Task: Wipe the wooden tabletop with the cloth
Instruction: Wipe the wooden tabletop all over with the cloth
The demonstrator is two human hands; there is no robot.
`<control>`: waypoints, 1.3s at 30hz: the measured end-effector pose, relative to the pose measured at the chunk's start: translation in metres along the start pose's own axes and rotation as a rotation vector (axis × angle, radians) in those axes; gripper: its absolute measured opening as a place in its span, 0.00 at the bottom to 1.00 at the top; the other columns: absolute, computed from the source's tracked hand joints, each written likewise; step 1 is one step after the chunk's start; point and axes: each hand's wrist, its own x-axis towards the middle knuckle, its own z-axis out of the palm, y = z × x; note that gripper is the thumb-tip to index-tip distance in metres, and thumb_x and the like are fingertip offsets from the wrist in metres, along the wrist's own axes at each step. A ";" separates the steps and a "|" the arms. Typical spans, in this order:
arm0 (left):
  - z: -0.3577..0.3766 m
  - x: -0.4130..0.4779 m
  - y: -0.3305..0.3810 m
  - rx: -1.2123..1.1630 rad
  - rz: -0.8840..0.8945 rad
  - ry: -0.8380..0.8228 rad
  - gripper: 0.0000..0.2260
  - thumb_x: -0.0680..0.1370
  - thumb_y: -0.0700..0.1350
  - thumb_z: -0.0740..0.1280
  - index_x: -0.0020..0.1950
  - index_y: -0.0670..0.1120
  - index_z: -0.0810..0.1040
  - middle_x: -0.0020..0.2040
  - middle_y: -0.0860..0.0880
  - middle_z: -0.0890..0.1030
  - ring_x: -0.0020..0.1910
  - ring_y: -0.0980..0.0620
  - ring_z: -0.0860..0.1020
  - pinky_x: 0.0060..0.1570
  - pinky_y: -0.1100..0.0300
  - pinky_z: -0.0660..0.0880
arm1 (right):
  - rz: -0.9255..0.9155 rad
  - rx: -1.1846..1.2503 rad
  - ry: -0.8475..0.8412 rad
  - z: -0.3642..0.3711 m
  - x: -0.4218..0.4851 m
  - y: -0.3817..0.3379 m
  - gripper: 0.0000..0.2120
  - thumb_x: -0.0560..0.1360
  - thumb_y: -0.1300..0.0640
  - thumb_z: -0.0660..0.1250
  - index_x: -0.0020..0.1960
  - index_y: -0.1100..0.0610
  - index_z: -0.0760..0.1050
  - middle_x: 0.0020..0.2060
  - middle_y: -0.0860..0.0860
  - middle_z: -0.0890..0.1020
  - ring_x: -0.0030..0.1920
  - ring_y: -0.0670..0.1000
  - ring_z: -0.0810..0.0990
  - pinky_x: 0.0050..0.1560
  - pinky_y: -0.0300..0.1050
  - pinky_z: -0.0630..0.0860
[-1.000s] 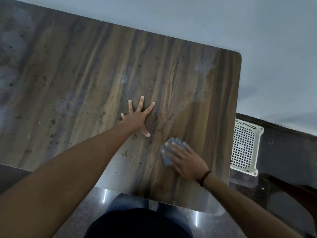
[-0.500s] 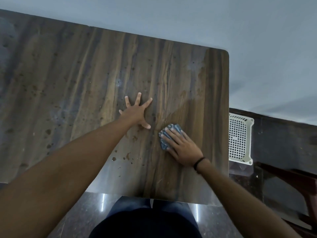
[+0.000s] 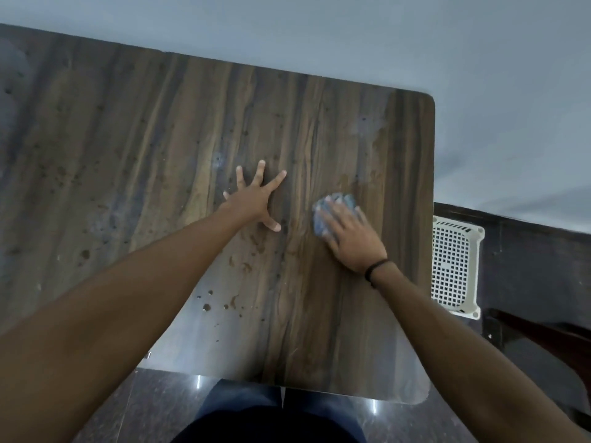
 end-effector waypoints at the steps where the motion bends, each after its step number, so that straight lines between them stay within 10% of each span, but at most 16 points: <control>1: -0.005 0.005 0.005 0.014 0.025 0.019 0.59 0.65 0.60 0.80 0.77 0.69 0.35 0.77 0.55 0.25 0.74 0.31 0.29 0.66 0.21 0.50 | 0.111 0.018 0.023 -0.006 0.015 0.013 0.27 0.85 0.45 0.51 0.83 0.46 0.51 0.82 0.50 0.53 0.82 0.53 0.50 0.79 0.63 0.53; 5: -0.031 0.025 0.026 0.017 0.046 0.050 0.59 0.65 0.61 0.80 0.77 0.68 0.36 0.77 0.55 0.25 0.75 0.31 0.29 0.66 0.21 0.50 | 0.576 0.156 0.088 -0.026 0.066 0.034 0.29 0.85 0.45 0.49 0.84 0.48 0.45 0.83 0.52 0.45 0.82 0.55 0.42 0.80 0.63 0.43; 11: -0.050 0.051 0.035 0.029 -0.017 -0.016 0.61 0.63 0.61 0.80 0.77 0.69 0.34 0.77 0.56 0.25 0.75 0.30 0.31 0.65 0.20 0.52 | -0.027 -0.012 -0.011 -0.007 0.007 0.015 0.27 0.85 0.44 0.50 0.83 0.47 0.51 0.82 0.49 0.53 0.82 0.51 0.50 0.80 0.60 0.53; 18: -0.050 0.050 0.036 0.007 -0.031 0.002 0.61 0.63 0.59 0.81 0.76 0.70 0.36 0.77 0.56 0.26 0.75 0.31 0.31 0.64 0.19 0.53 | 0.513 0.170 0.083 -0.043 0.106 0.073 0.29 0.86 0.45 0.48 0.83 0.48 0.44 0.83 0.51 0.45 0.82 0.55 0.42 0.80 0.64 0.42; 24: -0.050 0.052 0.037 0.002 -0.029 0.021 0.61 0.62 0.59 0.82 0.76 0.71 0.37 0.77 0.57 0.26 0.76 0.31 0.31 0.64 0.19 0.53 | -0.054 -0.020 -0.002 -0.023 0.062 0.046 0.27 0.85 0.45 0.50 0.83 0.46 0.50 0.82 0.48 0.53 0.82 0.51 0.50 0.79 0.61 0.53; 30: -0.046 0.060 0.032 -0.010 -0.046 0.009 0.62 0.62 0.57 0.82 0.75 0.72 0.35 0.76 0.57 0.24 0.75 0.32 0.29 0.65 0.20 0.51 | 0.510 0.129 0.121 -0.047 0.135 0.083 0.28 0.86 0.46 0.50 0.83 0.48 0.47 0.83 0.51 0.47 0.82 0.53 0.43 0.80 0.63 0.45; 35: -0.060 0.072 0.045 0.004 -0.047 0.061 0.62 0.64 0.58 0.81 0.76 0.69 0.33 0.76 0.53 0.24 0.74 0.32 0.27 0.66 0.20 0.50 | 0.141 0.059 0.010 -0.032 0.086 0.041 0.27 0.86 0.45 0.48 0.83 0.44 0.46 0.82 0.45 0.48 0.82 0.49 0.44 0.80 0.57 0.45; 39: -0.087 0.089 0.051 -0.062 -0.015 0.066 0.60 0.64 0.59 0.81 0.77 0.68 0.36 0.77 0.55 0.25 0.75 0.32 0.29 0.65 0.19 0.49 | 0.304 0.077 0.079 -0.052 0.137 0.098 0.27 0.85 0.45 0.48 0.83 0.45 0.48 0.83 0.49 0.49 0.82 0.52 0.46 0.80 0.63 0.48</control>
